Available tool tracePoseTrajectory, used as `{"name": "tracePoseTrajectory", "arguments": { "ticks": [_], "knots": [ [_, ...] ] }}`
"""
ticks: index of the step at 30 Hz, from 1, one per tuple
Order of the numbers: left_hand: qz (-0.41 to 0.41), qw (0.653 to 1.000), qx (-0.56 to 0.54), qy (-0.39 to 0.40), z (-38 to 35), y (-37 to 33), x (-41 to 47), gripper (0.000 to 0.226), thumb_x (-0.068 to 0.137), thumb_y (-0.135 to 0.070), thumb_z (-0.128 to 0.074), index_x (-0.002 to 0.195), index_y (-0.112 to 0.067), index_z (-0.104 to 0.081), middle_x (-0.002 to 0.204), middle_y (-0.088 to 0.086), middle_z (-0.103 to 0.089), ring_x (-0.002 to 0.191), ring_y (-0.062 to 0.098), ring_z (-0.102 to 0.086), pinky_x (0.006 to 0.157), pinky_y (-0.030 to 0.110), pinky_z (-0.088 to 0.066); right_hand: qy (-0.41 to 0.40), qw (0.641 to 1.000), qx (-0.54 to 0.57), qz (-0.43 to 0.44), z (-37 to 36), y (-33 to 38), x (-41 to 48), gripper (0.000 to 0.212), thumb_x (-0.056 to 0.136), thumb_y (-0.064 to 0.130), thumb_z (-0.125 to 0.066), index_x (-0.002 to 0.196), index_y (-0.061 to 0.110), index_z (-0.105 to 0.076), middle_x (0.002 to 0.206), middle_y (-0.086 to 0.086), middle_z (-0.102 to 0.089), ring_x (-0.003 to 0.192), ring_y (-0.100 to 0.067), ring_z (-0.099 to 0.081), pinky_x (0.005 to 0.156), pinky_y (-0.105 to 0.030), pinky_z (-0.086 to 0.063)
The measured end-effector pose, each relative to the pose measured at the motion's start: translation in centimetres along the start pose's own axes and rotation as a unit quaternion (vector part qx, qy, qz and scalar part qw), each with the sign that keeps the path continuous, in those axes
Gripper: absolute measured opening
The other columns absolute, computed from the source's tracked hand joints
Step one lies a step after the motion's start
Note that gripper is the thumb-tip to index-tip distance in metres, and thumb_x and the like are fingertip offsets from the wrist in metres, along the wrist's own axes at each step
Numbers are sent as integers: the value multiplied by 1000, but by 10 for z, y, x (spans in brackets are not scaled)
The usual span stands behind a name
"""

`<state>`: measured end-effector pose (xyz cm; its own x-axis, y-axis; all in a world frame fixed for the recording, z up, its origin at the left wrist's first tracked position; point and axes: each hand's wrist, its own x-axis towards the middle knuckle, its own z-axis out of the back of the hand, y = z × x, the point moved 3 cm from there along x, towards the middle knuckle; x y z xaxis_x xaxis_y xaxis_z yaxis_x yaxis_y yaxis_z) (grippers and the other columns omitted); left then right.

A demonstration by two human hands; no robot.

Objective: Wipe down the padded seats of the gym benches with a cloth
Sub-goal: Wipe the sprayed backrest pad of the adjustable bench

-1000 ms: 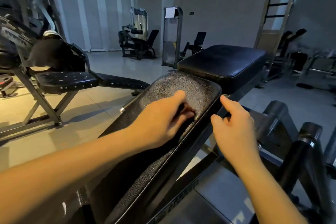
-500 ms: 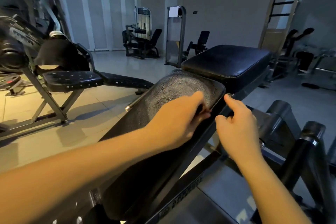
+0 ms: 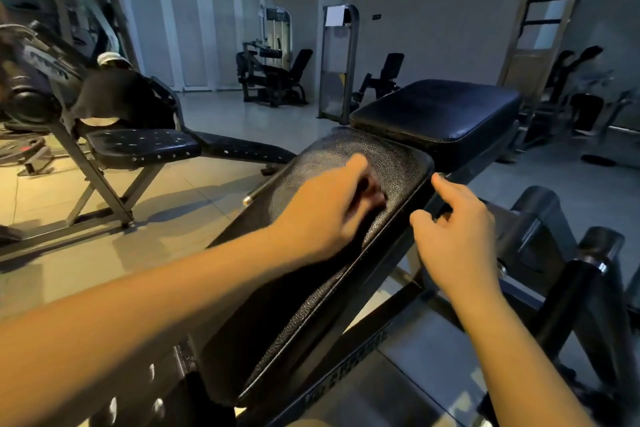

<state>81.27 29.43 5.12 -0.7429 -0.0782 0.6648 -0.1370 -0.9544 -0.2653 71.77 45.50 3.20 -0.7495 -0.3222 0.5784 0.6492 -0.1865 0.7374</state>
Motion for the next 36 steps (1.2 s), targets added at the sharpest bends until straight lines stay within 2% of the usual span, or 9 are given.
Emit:
{"name": "tracePoseTrajectory", "arguments": {
  "ticks": [3, 9, 11, 16, 23, 27, 29, 31, 36],
  "knots": [
    [-33, 998, -2, 46, 14, 16, -39, 16, 98, -31, -63, 106, -20, -54, 96, -9, -67, 85, 9, -61, 71, 24, -46, -33, 999, 3, -2, -1, -4, 3, 59, 88, 10, -63, 146, 14, -53, 98, -3, -52, 50, -3, -46, 55, -9, -40],
    [203, 973, 96, -59, 28, 112, 24, 30, 102, -40, -55, 99, -15, -37, 82, 4, -57, 83, 39, -61, 64, 40, -37, -29, 1000, -4, 1, -1, 0, 2, 59, 87, 7, -65, 145, 13, -55, 98, -3, -53, 48, -5, -47, 53, -11, -43],
    [167, 980, 82, -64, 13, 82, 40, 28, 102, -39, -55, 99, -19, -37, 83, -2, -54, 79, 31, -59, 66, 35, -33, -36, 999, -6, -3, -2, 1, 3, 59, 86, 7, -65, 144, 14, -57, 97, -3, -55, 51, -4, -49, 53, -14, -39],
    [-66, 998, -13, 17, 2, 8, -7, 23, 99, -39, -52, 104, -16, -49, 91, -2, -64, 80, 18, -58, 68, 34, -43, -55, 998, 24, -12, -4, -6, 7, 53, 88, 5, -63, 139, 16, -61, 104, -9, -71, 55, -18, -57, 60, -26, -51],
    [179, 976, 94, -86, 15, 101, 72, 29, 103, -36, -55, 98, -15, -36, 83, 4, -51, 84, 40, -58, 66, 38, -31, -48, 998, 38, -7, -1, -7, 3, 54, 87, 1, -64, 140, 15, -60, 120, 11, -64, 61, -13, -52, 60, -6, -43],
    [80, 994, 38, -60, -3, 33, 75, 25, 102, -36, -56, 98, -21, -37, 81, -6, -53, 72, 19, -50, 61, 32, -30, -47, 997, 59, -15, 0, -9, 3, 53, 88, 0, -62, 139, 17, -61, 117, 1, -69, 52, -8, -43, 52, -12, -42],
    [-22, 1000, 4, -11, -3, 6, 40, 20, 101, -35, -58, 100, -21, -43, 82, -11, -56, 72, 12, -55, 60, 23, -38, -48, 996, 66, -21, -1, -11, 4, 53, 90, 1, -62, 139, 19, -61, 116, -4, -69, 51, -8, -45, 51, -15, -45],
    [-48, 999, 5, 25, 2, 16, 10, 17, 101, -35, -58, 103, -21, -48, 84, -12, -59, 74, 10, -58, 64, 24, -44, -57, 995, 74, -29, -4, -15, 3, 54, 89, 1, -61, 140, 19, -61, 112, -8, -70, 48, -9, -46, 48, -17, -44],
    [153, 984, 74, -59, 23, 101, 43, 33, 101, -42, -56, 100, -12, -42, 81, 8, -59, 79, 37, -58, 63, 42, -38, -63, 993, 89, -39, -15, -16, -4, 61, 89, 3, -62, 146, 24, -54, 133, -3, -65, 50, -6, -46, 62, -33, -56]
  ]
}}
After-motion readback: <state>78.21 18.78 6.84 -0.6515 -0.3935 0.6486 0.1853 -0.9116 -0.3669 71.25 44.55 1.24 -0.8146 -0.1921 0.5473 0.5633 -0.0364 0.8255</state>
